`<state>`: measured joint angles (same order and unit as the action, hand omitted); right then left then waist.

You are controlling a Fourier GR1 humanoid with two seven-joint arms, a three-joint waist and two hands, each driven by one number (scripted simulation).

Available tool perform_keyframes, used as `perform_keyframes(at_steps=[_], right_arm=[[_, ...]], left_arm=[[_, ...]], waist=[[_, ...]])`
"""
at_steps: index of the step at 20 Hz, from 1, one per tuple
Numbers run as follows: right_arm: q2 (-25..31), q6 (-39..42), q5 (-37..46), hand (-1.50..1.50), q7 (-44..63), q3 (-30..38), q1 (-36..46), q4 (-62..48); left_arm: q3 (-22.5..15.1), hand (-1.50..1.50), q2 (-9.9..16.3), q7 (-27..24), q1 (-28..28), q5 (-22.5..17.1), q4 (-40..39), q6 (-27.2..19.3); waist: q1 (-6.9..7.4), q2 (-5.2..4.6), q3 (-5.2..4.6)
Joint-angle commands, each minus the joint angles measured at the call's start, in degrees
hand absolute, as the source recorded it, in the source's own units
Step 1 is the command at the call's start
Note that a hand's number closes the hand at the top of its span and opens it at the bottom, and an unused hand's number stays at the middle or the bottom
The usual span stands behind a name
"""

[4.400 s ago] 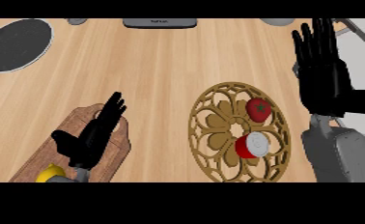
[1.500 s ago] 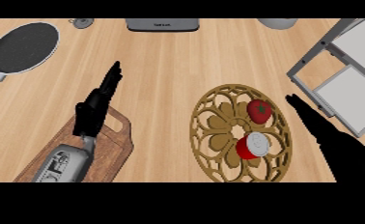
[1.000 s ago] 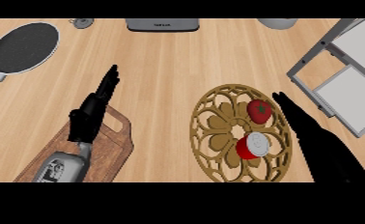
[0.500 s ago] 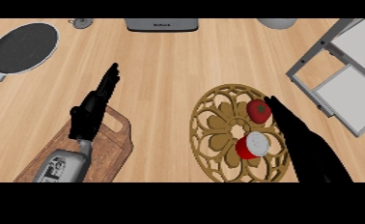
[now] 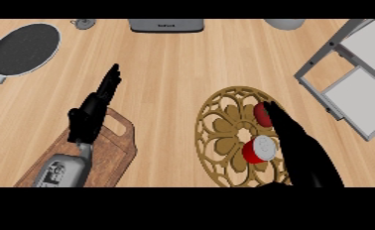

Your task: Pick the can from the placemat and place it in the tiered shelf

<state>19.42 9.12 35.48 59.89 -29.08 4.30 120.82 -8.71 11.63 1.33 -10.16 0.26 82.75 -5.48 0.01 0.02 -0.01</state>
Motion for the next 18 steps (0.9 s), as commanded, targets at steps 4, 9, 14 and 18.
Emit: perform_keyframes(at_steps=[4,9,14,18], right_arm=[[-3.5,2.9,2.8,-1.5,1.2,0.2,-0.4,-4.4],[-2.5,3.8,2.1,-1.5,-3.6,5.2,-0.4,-7.8],[-5.1,6.8,4.0,-1.5,-2.9,6.5,-0.2,-7.3],[-5.5,5.8,6.8,-1.5,-5.5,5.3,-4.5,-7.1]], left_arm=[[1.1,0.0,0.6,2.5,1.6,0.5,4.5,2.3],[-0.4,0.0,-2.9,1.1,4.0,3.6,4.0,-0.5],[1.4,0.0,-4.9,-0.6,-0.5,4.9,-2.0,0.0],[2.8,0.0,-3.5,-2.5,1.7,4.6,-1.7,3.1]], waist=[[0.14,0.03,0.01],[0.22,0.01,0.02],[-0.06,0.0,0.01],[-0.11,0.0,0.01]])
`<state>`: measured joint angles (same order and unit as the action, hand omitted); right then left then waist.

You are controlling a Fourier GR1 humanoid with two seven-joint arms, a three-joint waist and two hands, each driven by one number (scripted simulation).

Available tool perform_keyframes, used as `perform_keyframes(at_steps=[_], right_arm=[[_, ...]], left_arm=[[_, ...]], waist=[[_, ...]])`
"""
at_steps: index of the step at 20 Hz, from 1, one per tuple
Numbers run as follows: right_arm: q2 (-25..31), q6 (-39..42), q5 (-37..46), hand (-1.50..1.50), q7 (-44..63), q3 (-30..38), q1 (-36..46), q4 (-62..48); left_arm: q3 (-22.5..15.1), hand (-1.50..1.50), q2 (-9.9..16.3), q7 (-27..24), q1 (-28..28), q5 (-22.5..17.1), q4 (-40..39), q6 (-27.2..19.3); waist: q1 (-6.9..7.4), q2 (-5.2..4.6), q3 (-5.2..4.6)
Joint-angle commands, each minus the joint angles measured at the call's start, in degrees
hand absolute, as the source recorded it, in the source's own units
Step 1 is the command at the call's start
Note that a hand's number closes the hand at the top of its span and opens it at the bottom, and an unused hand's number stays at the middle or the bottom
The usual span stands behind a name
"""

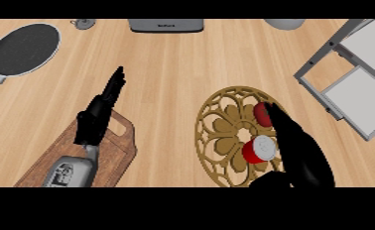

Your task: Pick the can from the placemat and place it in the tiered shelf

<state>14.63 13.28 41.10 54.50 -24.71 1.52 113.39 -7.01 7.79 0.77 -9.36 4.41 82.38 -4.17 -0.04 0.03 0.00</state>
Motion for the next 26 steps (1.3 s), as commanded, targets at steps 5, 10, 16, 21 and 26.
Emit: perform_keyframes(at_steps=[5,10,16,21,26], right_arm=[[-3.5,-3.6,5.5,-1.5,-6.3,-1.5,-3.7,-6.3],[-4.0,1.0,3.6,-1.5,-6.7,2.4,-2.9,-4.3],[-5.4,1.3,6.5,1.5,-9.6,-0.2,-1.5,-12.2],[-2.9,6.2,8.3,1.5,-8.7,0.8,-1.2,-4.6],[-6.8,1.3,10.8,1.5,-12.9,1.7,1.9,-11.3]], left_arm=[[2.7,0.0,0.2,0.7,-0.1,0.4,0.5,2.2],[4.6,0.0,0.0,-1.3,-2.8,1.3,-3.6,3.8],[1.9,0.0,-3.4,0.6,-1.9,4.3,-1.3,0.7],[4.0,0.0,-2.6,-2.4,0.3,2.6,-2.0,2.7],[4.4,0.0,-1.8,2.1,-0.4,3.0,1.5,3.8]], waist=[[-0.06,0.0,0.0],[-0.13,-0.02,-0.01],[-0.08,-0.05,0.0],[-0.06,0.01,-0.01],[0.14,0.0,0.0]])
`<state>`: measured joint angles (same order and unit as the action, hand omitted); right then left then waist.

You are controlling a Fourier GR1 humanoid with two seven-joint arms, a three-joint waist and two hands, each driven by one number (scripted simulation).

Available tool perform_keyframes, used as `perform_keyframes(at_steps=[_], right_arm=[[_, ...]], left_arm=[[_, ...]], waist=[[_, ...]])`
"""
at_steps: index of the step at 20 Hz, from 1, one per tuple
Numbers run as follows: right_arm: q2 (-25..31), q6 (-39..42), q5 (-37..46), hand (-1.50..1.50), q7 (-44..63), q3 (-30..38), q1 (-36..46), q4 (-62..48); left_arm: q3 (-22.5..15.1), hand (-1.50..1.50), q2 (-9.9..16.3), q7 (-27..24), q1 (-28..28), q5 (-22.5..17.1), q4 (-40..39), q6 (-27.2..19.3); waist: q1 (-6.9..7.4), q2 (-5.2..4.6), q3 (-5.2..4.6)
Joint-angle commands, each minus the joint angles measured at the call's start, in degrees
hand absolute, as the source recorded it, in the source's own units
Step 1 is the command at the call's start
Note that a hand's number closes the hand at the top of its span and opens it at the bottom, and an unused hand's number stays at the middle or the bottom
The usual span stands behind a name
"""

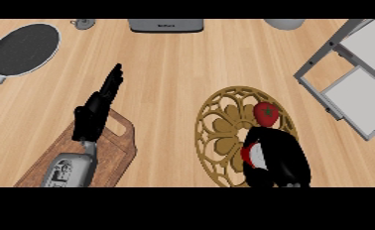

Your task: Pick the can from the placemat and place it in the tiered shelf

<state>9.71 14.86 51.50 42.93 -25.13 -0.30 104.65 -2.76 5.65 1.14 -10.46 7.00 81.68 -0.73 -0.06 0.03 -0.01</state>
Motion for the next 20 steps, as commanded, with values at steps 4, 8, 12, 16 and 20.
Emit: perform_keyframes(at_steps=[4,8,12,16,20], right_arm=[[18.9,0.6,-7.8,1.5,-26.3,0.8,-14.4,10.4],[29.8,-1.0,-11.1,1.5,-42.4,4.0,-20.6,13.2],[32.1,-5.8,-22.8,1.5,-55.9,14.5,-28.2,14.2],[32.2,-3.5,-37.4,1.5,-65.0,23.7,-32.9,15.6],[34.3,-1.1,-47.9,1.5,-74.9,36.6,-39.1,15.6]], left_arm=[[0.3,0.0,-0.5,1.0,1.8,-0.3,1.7,-0.7],[1.7,0.0,1.1,-0.7,3.6,-0.8,1.6,-0.1],[1.5,0.0,0.4,0.1,4.1,-0.5,3.1,-1.1],[1.9,0.0,0.7,0.3,2.5,-0.2,2.4,-1.2],[2.0,0.0,1.6,-0.2,4.3,-0.7,2.8,0.0]], waist=[[-2.01,0.54,0.22],[-3.19,0.8,0.29],[-3.44,0.7,0.26],[-4.22,0.6,0.15],[-4.38,0.82,0.06]])
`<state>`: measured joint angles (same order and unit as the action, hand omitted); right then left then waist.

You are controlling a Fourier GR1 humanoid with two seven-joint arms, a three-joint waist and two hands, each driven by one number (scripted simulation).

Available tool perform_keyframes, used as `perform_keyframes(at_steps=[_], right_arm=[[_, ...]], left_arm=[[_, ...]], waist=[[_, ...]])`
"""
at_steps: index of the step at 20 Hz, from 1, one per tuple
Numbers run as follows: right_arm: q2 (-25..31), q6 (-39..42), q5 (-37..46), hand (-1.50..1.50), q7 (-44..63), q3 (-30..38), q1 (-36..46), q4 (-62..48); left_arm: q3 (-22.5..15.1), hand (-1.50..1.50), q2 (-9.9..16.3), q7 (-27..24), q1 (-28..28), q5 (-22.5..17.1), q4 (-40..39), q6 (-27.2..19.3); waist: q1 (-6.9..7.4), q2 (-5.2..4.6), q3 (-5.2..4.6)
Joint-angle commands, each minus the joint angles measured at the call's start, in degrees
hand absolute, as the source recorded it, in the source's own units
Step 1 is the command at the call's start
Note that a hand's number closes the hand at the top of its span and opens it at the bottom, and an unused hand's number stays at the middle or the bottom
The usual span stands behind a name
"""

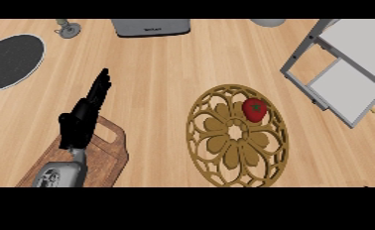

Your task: Pick the can from the placemat and place it in the tiered shelf

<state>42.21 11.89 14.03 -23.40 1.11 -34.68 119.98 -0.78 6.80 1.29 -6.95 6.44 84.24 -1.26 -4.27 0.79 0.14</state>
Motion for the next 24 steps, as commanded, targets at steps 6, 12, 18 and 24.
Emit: perform_keyframes(at_steps=[6,12,18,24], right_arm=[[3.2,7.7,-25.6,1.5,-9.7,32.4,-7.7,-1.6],[4.2,14.0,-37.9,1.5,-6.1,48.6,-7.1,-7.0],[8.0,13.2,-43.3,1.5,5.0,56.0,0.1,-10.4],[12.1,12.6,-42.6,1.5,13.0,54.2,10.6,-15.9]], left_arm=[[-1.4,0.0,-1.4,-1.0,-0.3,0.6,-0.6,0.0],[-1.9,0.0,-2.0,-0.6,-1.4,1.2,-1.2,-0.3],[-1.5,0.0,-1.5,-0.8,-1.8,0.2,-1.0,1.4],[-2.7,0.0,-1.9,2.0,-1.3,1.6,2.3,1.1]], waist=[[1.85,-0.42,-0.27],[2.89,-0.63,-0.25],[4.04,-0.8,-0.21],[4.46,-0.76,-0.15]])
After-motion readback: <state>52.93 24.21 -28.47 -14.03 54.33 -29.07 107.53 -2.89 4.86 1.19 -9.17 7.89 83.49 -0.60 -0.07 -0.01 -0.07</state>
